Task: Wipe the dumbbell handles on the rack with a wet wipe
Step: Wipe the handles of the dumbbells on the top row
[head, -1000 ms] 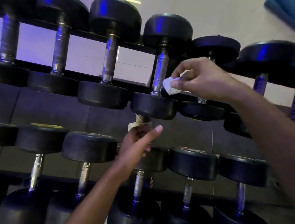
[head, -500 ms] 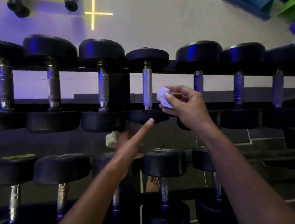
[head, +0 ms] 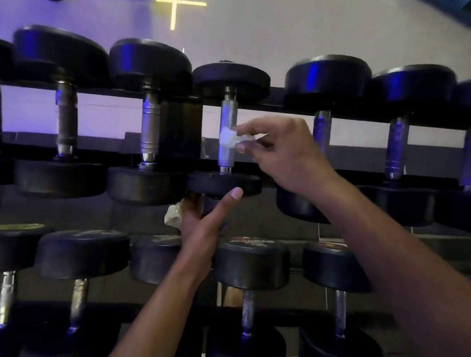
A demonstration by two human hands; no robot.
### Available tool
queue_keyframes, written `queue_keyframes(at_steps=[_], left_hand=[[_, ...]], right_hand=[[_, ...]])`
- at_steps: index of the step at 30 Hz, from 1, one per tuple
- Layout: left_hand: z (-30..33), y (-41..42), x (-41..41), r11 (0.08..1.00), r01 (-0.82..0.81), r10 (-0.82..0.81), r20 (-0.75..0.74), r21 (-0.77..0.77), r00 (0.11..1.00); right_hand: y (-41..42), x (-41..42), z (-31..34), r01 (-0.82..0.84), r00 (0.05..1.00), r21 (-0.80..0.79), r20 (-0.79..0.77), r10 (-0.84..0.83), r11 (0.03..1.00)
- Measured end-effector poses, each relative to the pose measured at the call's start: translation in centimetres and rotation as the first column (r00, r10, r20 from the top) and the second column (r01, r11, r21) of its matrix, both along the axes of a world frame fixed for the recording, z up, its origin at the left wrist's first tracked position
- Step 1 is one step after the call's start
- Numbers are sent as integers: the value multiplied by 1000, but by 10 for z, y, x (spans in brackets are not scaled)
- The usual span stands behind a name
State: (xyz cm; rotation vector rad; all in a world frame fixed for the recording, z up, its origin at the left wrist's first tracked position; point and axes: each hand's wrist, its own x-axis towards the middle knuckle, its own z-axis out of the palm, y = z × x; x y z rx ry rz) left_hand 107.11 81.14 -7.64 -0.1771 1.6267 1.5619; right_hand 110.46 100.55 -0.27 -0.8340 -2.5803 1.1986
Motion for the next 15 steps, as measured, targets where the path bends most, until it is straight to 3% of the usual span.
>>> queue_keyframes(at_steps=[2, 4, 9, 12, 15], left_hand=[[-6, 0, -1, 1000, -15, 15, -31, 10, 999], [-10, 0, -2, 1000, -13, 14, -55, 24, 998], [-13, 1, -2, 999, -27, 29, -81, 19, 996], [-11, 1, -1, 998, -48, 52, -100, 43, 994], [-12, 1, -1, 996, -73, 78, -92, 53, 993]], right_hand=[[0, -11, -2, -255, 961, 204, 161, 225, 945], [3, -15, -9, -433, 888, 318, 312, 338, 843], [8, -33, -11, -573, 819, 547, 365, 442, 611], [0, -57, -7, -695, 719, 547, 532, 447, 467], [-9, -85, 1, -810, 569, 404, 720, 398, 426]])
